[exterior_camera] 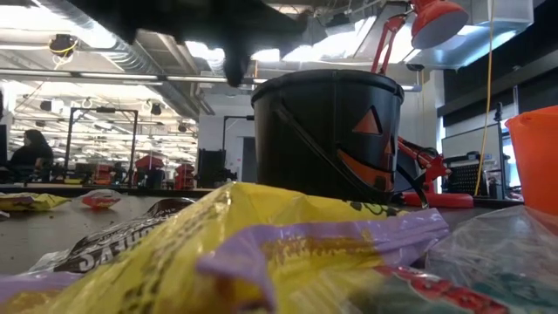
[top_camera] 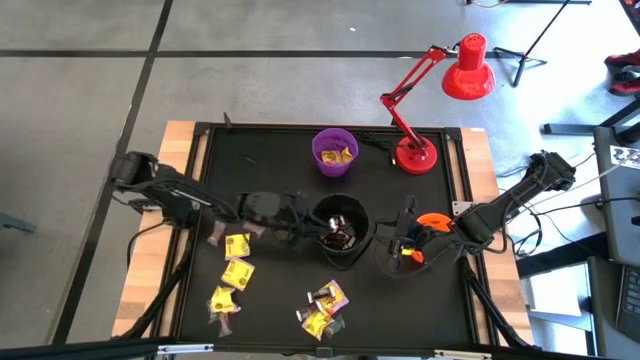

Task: Sort candy
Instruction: Put the brown chocolate into the black bucket, then put the orange gummy into the orange bucket

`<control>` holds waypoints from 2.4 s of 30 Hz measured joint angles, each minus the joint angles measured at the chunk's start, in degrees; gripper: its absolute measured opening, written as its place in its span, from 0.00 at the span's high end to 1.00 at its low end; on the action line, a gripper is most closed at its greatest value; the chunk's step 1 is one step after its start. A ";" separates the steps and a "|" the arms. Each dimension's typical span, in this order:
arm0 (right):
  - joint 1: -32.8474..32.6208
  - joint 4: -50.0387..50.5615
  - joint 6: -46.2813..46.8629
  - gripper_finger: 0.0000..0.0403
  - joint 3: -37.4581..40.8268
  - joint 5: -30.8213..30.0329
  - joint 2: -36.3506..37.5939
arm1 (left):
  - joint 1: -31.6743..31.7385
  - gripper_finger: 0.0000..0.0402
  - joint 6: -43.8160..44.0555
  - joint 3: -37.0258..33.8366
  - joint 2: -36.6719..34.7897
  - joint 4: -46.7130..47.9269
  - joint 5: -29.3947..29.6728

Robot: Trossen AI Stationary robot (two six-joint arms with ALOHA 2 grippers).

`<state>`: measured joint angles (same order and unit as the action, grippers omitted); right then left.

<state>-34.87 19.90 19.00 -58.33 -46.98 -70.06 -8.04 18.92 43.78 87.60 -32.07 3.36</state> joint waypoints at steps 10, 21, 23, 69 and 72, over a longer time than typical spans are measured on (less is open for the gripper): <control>0.00 -0.15 0.07 0.65 0.00 1.18 0.04 | 2.17 0.62 -2.37 13.32 7.27 17.06 0.22; 0.02 -0.20 0.15 0.65 0.00 1.55 0.04 | 0.51 0.58 -0.56 19.48 -5.50 46.71 1.20; 0.01 -0.20 0.15 0.65 0.00 1.56 0.04 | -2.37 0.60 0.47 19.53 -9.15 51.53 4.63; 0.00 -2.97 -1.51 0.65 0.00 5.49 0.04 | -5.61 0.97 28.73 -14.37 -16.58 58.72 9.93; 0.01 -2.97 -1.67 0.65 0.00 5.46 0.04 | -5.45 0.99 27.29 -13.47 -16.62 56.45 9.46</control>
<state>-34.87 16.93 17.33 -58.33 -41.52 -70.02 -13.50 46.21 30.32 70.98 24.38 12.82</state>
